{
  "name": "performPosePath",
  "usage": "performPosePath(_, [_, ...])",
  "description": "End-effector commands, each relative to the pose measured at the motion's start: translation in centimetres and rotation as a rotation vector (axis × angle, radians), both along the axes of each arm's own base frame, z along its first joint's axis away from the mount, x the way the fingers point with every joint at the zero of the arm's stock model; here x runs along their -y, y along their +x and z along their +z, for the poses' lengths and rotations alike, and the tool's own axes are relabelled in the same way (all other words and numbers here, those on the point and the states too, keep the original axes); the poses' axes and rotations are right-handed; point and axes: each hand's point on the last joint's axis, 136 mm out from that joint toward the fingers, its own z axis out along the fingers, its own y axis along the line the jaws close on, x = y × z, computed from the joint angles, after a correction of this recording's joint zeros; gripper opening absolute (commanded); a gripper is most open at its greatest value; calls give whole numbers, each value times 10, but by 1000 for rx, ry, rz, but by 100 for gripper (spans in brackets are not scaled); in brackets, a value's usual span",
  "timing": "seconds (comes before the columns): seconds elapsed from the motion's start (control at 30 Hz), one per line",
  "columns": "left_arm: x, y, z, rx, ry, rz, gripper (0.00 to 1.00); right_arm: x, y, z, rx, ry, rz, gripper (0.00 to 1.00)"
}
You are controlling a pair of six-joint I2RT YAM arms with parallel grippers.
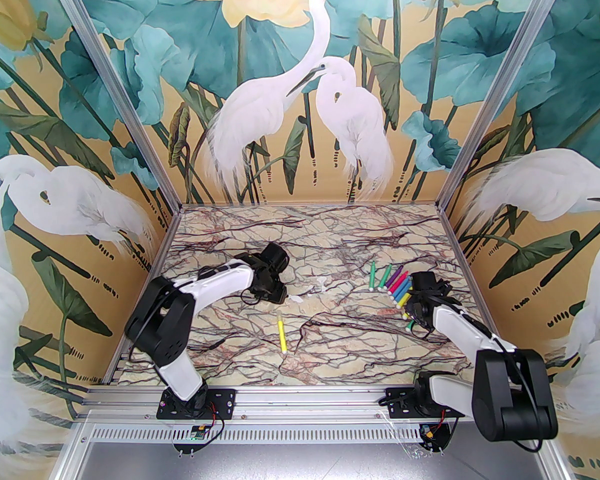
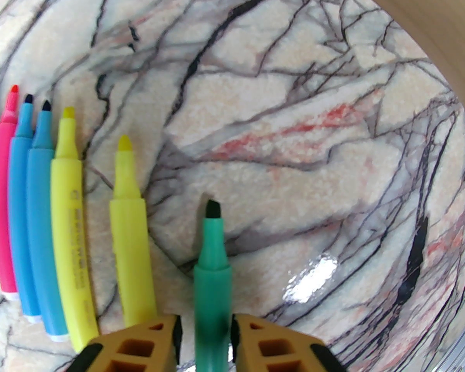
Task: Open the pen caps
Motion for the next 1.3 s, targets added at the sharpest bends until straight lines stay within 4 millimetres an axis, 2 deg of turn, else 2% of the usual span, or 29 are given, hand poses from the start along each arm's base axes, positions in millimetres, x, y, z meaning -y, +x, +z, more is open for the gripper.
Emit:
performPosePath(0.0, [0,-1,17,46,-36,20,50,-5,8,18,45,16,44,31])
performPosePath(0.13, [-5,-1,37,98,-72,53,56,-16,16,33,64,12,110,35])
performPosePath(0.3, [-16,0,55,136,-167,120,60,-36,25,59,58,-73,228,41])
performPosePath(0.5, [-45,3,65,172,-234,234,62,-84,39,87,82,-107,436,48])
performPosePath(0.7, [-73,1,69,204,-270,328,69,-150,48,99,74,-101,667,54])
performPosePath(0.87, [-85,3,75,232,-293,387,71,-225,49,102,46,-69,895,55])
performPosePath(1.07, [-101,4,69,255,-302,464,71,-300,36,99,20,-23,1087,55])
performPosePath(1.27, [-117,1,60,255,-293,523,72,-350,16,83,-41,-6,1215,55])
